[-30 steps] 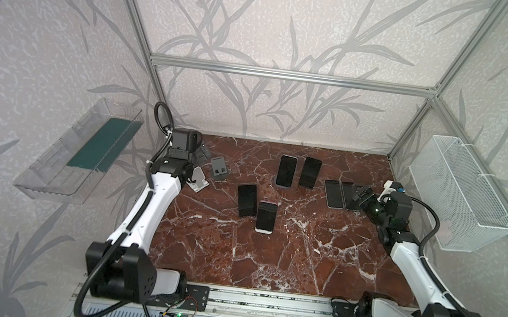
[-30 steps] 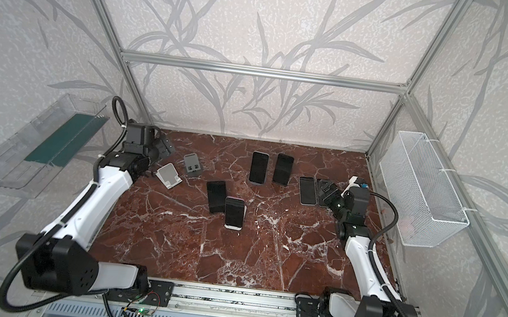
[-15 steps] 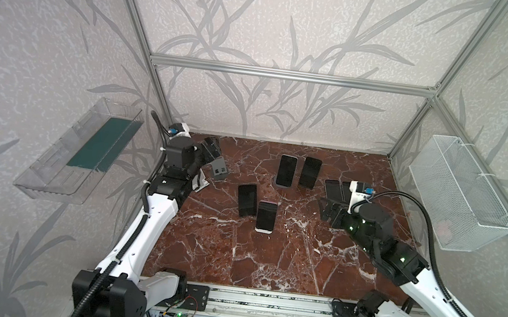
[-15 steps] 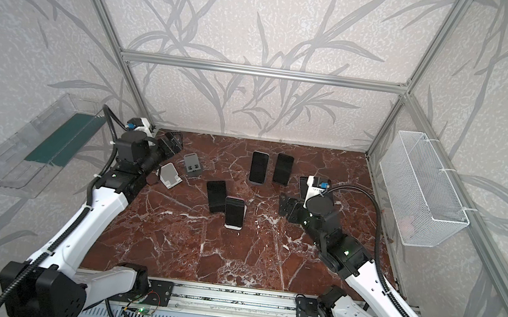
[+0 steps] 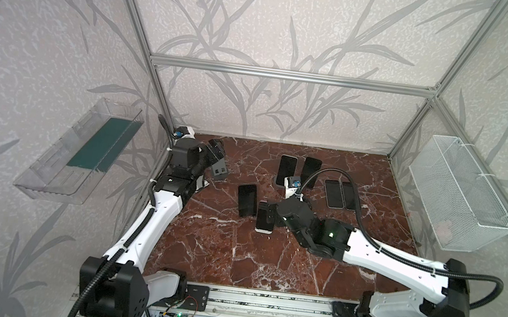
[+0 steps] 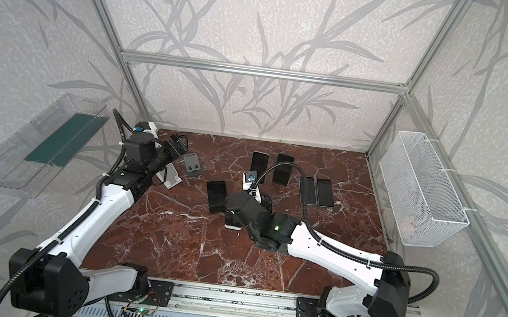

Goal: Remove the phone from the phone stand
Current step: 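Move the right gripper onto the purple-framed phone in the small white stand, then close the right gripper on the purple-framed phone and lift it from the stand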

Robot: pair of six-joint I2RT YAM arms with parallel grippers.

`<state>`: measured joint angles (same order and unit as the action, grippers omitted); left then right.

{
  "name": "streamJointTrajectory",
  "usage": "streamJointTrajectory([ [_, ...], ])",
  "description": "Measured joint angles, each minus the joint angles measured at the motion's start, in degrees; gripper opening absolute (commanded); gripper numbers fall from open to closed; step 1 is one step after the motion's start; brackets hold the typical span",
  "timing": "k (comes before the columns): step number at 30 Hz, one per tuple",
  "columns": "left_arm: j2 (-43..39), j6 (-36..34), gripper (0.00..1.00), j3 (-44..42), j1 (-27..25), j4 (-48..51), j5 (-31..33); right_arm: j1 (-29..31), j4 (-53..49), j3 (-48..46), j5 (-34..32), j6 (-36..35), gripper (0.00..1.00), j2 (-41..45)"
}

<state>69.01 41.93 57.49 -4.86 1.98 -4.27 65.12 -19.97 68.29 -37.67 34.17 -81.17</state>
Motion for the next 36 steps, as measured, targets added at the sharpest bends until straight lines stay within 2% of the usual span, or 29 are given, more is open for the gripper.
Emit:
streamJointTrajectory([
  [7, 0.3, 1.9, 0.87, -0.7, 0.0, -0.3, 0.0, 3.7, 0.0, 6.6, -8.9, 0.6, 0.99, -9.7],
  [18, 2.2, 3.9, 0.87, -0.9, 0.5, -0.8, -0.4, 4.8, -5.1, 13.5, -19.8, 11.6, 0.99, -21.5],
  [24, 2.7, 5.1, 0.87, -1.1, 1.4, -0.9, -1.2, 4.8, -6.5, 14.4, -22.0, 14.5, 0.99, -24.7],
  [36, 4.0, 6.8, 0.86, -1.6, 1.6, -1.7, -2.6, 3.8, -6.6, 14.1, -21.2, 19.8, 0.99, -25.6],
])
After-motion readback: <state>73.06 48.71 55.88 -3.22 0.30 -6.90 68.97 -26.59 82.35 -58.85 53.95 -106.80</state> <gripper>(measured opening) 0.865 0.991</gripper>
